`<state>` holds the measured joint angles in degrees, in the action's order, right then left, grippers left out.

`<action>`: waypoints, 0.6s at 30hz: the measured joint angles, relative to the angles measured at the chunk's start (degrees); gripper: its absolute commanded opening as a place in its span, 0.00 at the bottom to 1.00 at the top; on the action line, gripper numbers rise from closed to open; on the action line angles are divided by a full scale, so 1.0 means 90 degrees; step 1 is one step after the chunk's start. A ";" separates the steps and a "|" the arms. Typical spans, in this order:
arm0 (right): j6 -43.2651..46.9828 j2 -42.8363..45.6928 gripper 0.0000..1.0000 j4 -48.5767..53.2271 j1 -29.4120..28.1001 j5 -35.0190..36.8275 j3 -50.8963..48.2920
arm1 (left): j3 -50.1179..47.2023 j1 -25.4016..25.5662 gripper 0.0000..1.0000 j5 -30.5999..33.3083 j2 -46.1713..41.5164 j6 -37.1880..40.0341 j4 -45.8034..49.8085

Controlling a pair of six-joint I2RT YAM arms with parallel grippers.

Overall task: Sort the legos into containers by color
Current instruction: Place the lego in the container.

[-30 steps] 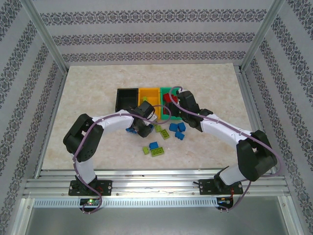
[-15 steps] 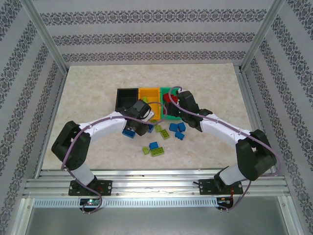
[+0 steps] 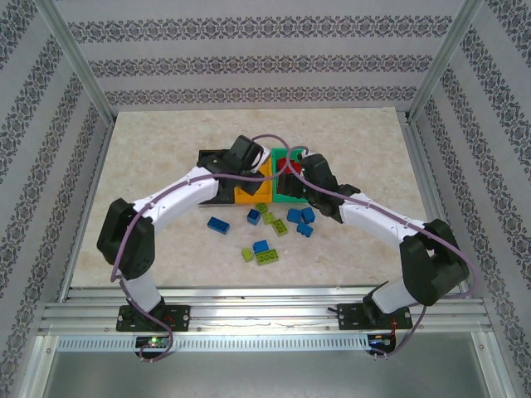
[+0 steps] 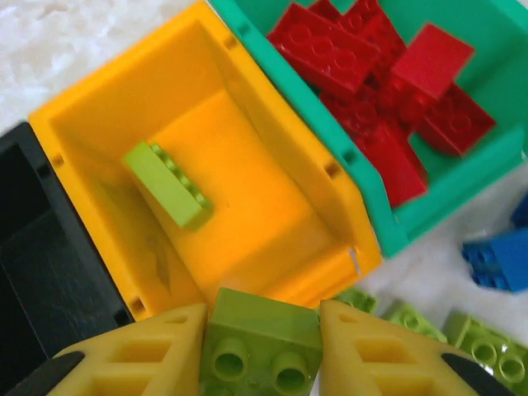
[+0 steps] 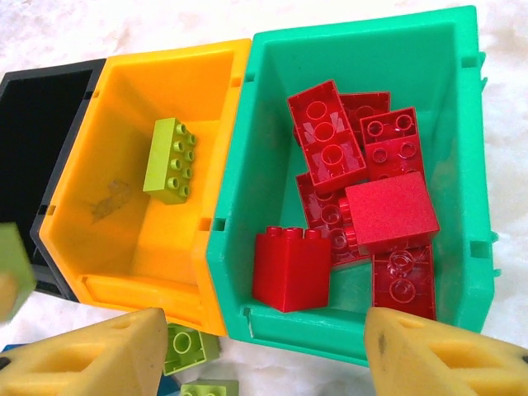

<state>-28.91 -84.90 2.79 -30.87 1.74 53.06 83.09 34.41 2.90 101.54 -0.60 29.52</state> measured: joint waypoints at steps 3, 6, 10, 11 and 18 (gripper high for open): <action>-0.0080 0.0053 0.65 -0.0005 -0.0007 -0.0078 -0.0107 | 0.0401 -0.0083 0.60 0.0061 0.0393 -0.0080 0.0012; -0.0138 0.0163 0.65 0.0005 -0.0090 -0.0112 -0.0367 | 0.0498 -0.0126 0.63 0.0066 0.0571 -0.0177 0.0034; -0.0153 0.0185 0.65 0.0097 -0.0325 -0.0214 -0.0600 | 0.0466 -0.0131 0.63 0.0032 0.0556 -0.0282 0.0056; -0.0151 0.0185 0.65 0.0117 -0.0410 -0.0257 -0.0631 | 0.0386 -0.0131 0.63 0.0012 0.0515 -0.0316 0.0005; -0.0061 0.0134 0.65 0.0185 -0.0937 -0.0532 -0.0678 | -0.0736 -0.0257 0.63 -0.0284 -0.0245 -0.0663 -0.0325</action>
<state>-29.45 -83.70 4.45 -39.31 -3.05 46.96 76.47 32.10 0.34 99.33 -6.57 26.59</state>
